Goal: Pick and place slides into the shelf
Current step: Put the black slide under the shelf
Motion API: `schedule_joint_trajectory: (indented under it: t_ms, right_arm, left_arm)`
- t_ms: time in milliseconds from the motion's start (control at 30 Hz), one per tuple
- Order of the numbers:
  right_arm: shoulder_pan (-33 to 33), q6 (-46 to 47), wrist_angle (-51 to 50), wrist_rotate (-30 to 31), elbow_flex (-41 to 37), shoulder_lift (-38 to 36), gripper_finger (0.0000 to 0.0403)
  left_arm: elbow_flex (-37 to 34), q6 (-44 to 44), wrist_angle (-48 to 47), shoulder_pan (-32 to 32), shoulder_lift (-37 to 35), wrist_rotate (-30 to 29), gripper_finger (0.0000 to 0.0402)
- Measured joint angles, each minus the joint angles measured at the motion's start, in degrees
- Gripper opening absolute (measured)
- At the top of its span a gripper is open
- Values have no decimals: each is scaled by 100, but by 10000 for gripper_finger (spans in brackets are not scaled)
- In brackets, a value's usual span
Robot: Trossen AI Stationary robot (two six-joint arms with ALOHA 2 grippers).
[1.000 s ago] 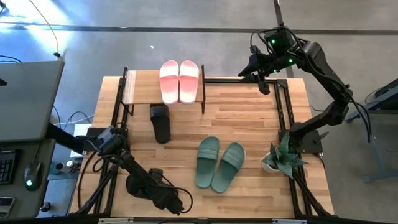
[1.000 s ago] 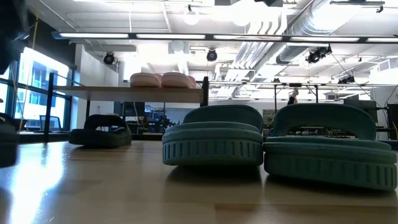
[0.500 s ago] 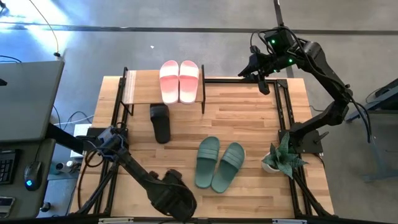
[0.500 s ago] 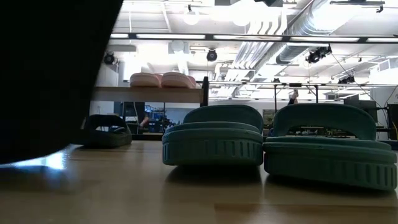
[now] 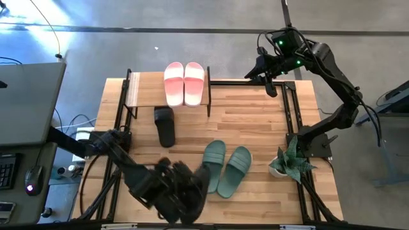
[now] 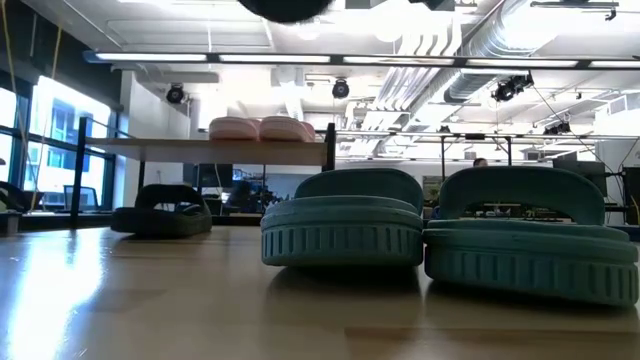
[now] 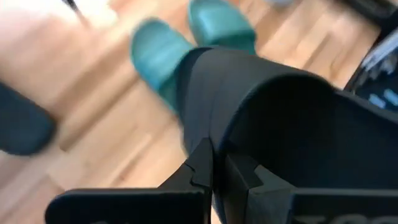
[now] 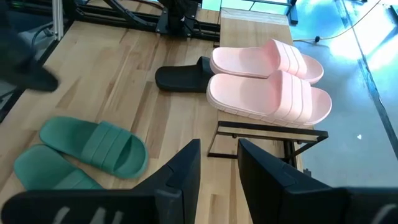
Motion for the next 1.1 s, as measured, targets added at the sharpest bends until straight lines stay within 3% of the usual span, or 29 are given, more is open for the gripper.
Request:
schedule_joint_trajectory:
  t_ms: [167, 400, 600, 733, 900, 1100]
  right_arm:
    - [0, 52, -3, 4, 0, 0, 96]
    - [-2, 114, -14, 46, 0, 2, 96]
    - [-2, 238, -12, 78, 0, 2, 96]
    - [-3, 262, -12, 105, 0, 2, 96]
    - [-2, 262, 32, 139, 0, 2, 96]
    - [-4, 299, 120, 539, 0, 11, 96]
  left_arm:
    - [10, 743, 63, 58, -400, -599, 0]
    - [-1, 2228, 59, 436, -609, -669, 0]
    - [-318, 2914, 79, 826, -1116, -1005, 0]
    - [-1305, 2665, 74, 884, -1971, -1212, 0]
    - [-3537, 1527, 67, 738, -3235, -1044, 0]
    - [-5700, 1151, 54, 726, -4075, 331, 0]
